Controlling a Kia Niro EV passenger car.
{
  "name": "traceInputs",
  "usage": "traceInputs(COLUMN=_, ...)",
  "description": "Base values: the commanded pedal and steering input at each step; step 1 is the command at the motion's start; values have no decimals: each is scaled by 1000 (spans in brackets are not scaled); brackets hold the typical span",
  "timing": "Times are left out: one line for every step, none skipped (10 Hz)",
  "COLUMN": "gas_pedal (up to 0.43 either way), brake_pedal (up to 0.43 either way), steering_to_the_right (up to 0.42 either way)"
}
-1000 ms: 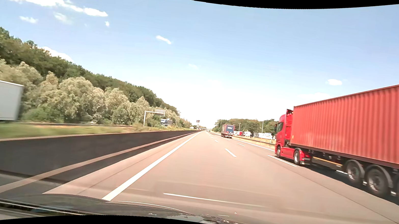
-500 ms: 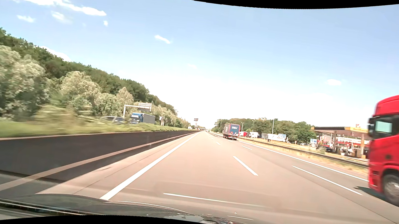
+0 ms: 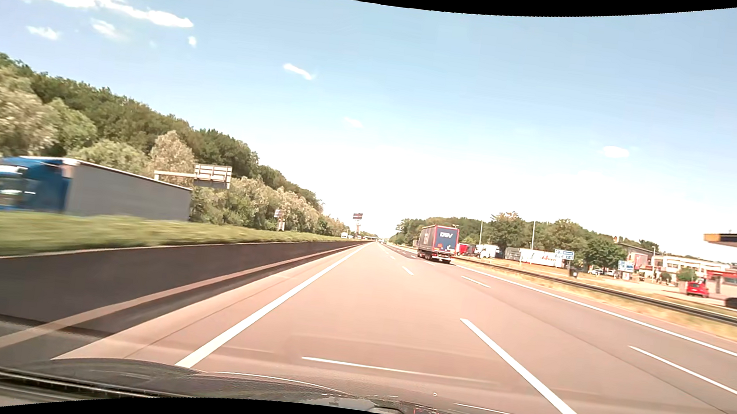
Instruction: Follow the waypoints while adhering to traffic rules and regulations
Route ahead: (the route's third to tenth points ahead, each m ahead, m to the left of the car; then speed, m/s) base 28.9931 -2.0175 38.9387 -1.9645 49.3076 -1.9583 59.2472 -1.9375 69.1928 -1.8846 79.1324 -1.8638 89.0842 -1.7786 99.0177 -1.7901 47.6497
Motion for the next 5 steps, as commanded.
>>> traceInputs(gas_pedal=591, brake_pedal=0, steering_to_the_right=1)
traceInputs(gas_pedal=591, brake_pedal=0, steering_to_the_right=1)
traceInputs(gas_pedal=591, brake_pedal=0, steering_to_the_right=1)
traceInputs(gas_pedal=591, brake_pedal=0, steering_to_the_right=1)
traceInputs(gas_pedal=591, brake_pedal=0, steering_to_the_right=1)
